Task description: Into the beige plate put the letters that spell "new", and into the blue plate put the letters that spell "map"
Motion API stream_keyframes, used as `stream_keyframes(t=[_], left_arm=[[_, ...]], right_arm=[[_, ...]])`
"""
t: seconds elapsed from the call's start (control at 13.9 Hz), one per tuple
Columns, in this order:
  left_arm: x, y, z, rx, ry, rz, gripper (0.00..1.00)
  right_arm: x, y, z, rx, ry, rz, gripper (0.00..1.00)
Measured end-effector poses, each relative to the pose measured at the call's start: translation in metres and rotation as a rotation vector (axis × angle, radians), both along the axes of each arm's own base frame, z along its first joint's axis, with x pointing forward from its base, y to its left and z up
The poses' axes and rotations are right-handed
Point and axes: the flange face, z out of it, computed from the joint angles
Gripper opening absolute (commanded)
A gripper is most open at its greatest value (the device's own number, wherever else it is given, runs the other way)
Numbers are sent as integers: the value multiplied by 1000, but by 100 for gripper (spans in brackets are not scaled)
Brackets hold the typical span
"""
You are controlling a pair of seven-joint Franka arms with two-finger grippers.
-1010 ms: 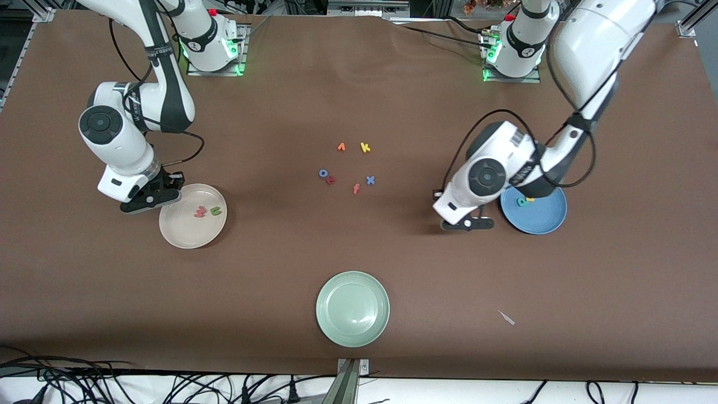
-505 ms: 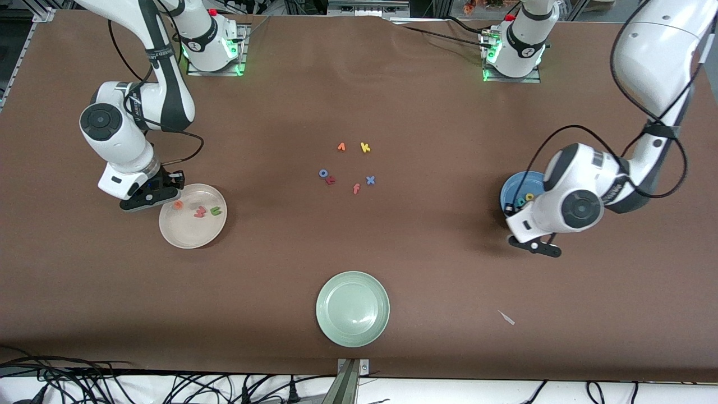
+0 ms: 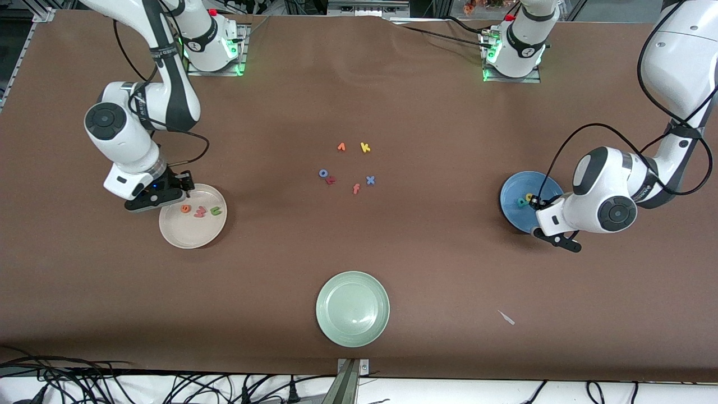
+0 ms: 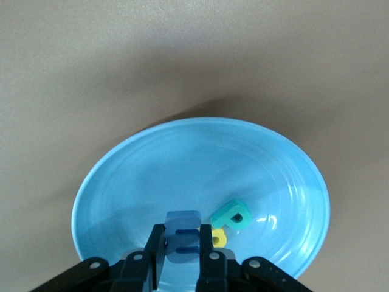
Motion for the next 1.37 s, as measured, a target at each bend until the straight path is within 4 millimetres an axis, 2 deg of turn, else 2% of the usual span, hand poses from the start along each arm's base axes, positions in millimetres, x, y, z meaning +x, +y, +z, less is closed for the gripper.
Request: stream_keyframes(t=[0.07, 0.36, 0.58, 0.72, 0.87, 1.15, 1.37], left_arm=[[1, 0, -2, -5, -9, 1, 99], [6, -3, 5, -13, -34, -1, 100], [20, -23, 32, -34, -91, -23, 100], [34, -41, 64, -51, -144, -43, 100], [45, -50, 102, -43, -165, -51, 100], [70, -54, 193, -45, -267, -37, 100], [77, -49, 257, -37, -325, -18, 100]], right_arm=[[4, 11, 8, 4, 20, -18, 74], [28, 47, 66, 18, 74, -56, 74], [35, 83, 110, 32, 92, -71, 74], [41, 93, 139, 36, 87, -62, 75], [45, 98, 163, 38, 83, -59, 79], [44, 105, 197, 40, 103, -51, 82], [44, 102, 232, 52, 134, -24, 83]])
